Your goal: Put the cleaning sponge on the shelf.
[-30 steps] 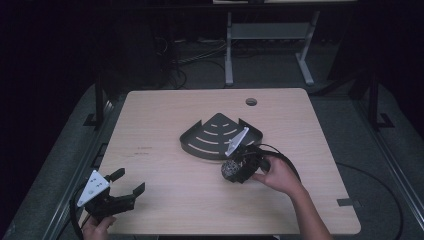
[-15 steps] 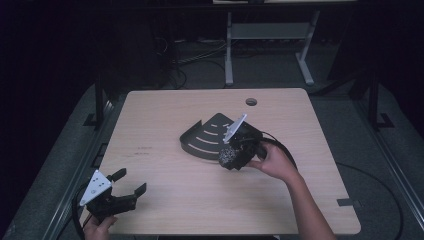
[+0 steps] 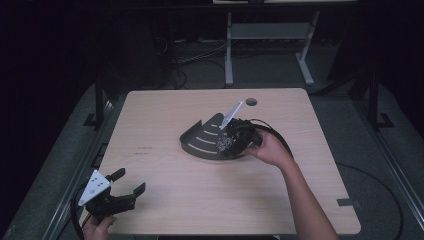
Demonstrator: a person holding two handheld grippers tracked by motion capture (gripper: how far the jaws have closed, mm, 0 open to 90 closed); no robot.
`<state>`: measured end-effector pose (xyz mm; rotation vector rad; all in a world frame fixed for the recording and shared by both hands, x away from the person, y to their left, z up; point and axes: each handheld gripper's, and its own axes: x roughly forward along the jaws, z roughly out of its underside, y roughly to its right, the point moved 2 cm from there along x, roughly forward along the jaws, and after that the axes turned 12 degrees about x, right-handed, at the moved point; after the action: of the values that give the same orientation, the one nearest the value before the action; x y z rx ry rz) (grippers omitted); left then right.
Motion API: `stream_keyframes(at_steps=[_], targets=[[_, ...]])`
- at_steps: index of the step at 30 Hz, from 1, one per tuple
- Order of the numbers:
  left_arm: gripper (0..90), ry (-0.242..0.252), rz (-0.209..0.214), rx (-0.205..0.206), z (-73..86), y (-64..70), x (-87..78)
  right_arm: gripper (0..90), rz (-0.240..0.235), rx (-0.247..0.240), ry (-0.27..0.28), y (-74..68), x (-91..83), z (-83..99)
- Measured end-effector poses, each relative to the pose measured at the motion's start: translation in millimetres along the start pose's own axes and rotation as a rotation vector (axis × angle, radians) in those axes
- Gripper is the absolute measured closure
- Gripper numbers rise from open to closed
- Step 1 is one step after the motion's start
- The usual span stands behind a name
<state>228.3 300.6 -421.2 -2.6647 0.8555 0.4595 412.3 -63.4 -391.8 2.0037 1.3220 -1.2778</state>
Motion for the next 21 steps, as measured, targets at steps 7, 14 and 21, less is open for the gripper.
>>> stream_keyframes(at_steps=[7, 14, 21], targets=[[13.2, 0.001, -0.002, 0.002, -0.3, 0.1, -0.6, 32.7, 0.017, 0.024, -0.012, 17.0, 5.9, -9.9], [13.2, -0.002, -0.001, 0.0, 0.6, -0.8, -0.5, 32.6, 0.016, 0.062, -0.015, 35.2, 19.6, -8.0], [13.2, -0.008, 0.005, 0.006, 0.6, 1.4, 1.6, 32.5, 0.013, 0.088, -0.017, 45.6, 28.1, -6.2]])
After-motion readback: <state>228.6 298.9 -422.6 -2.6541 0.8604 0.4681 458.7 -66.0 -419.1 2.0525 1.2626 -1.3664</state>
